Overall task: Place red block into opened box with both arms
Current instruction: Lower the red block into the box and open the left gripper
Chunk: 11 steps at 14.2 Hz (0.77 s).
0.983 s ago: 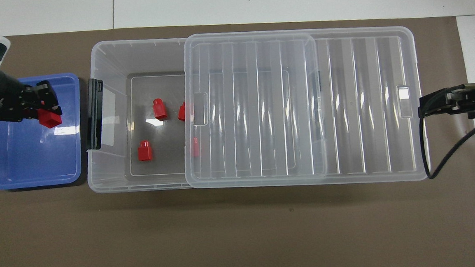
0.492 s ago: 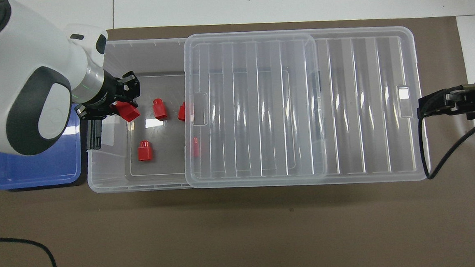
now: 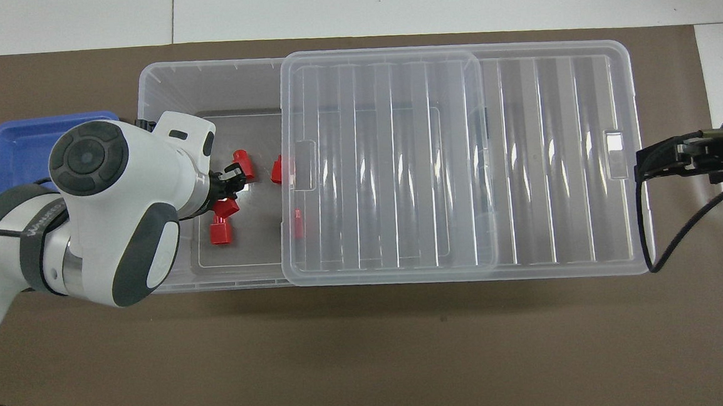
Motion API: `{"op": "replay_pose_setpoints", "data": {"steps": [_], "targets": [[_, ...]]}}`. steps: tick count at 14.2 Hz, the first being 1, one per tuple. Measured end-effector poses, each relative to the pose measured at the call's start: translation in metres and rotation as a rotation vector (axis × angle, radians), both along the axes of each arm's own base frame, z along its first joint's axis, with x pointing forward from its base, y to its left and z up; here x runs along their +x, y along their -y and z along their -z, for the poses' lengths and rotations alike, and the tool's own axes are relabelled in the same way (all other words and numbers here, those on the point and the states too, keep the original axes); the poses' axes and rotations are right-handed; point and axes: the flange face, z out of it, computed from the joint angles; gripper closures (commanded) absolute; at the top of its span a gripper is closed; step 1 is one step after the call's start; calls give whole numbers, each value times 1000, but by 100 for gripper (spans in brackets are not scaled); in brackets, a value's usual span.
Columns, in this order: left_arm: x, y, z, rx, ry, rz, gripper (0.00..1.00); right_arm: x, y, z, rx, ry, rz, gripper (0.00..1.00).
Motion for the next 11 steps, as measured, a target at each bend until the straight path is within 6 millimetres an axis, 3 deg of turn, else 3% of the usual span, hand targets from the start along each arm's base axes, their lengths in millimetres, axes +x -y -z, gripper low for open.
{"op": "replay_pose_setpoints", "data": {"steps": [4,6,11], "targets": [[-18,-2,37,-18,52,6,100,0,1,2,0,-4,2,0],[-26,6,56,-19,48,19,100,0,1,2,0,-5,2,0],[-22,17,89,-25,60,26,100,0,1,3,0,-6,2,0]]}}
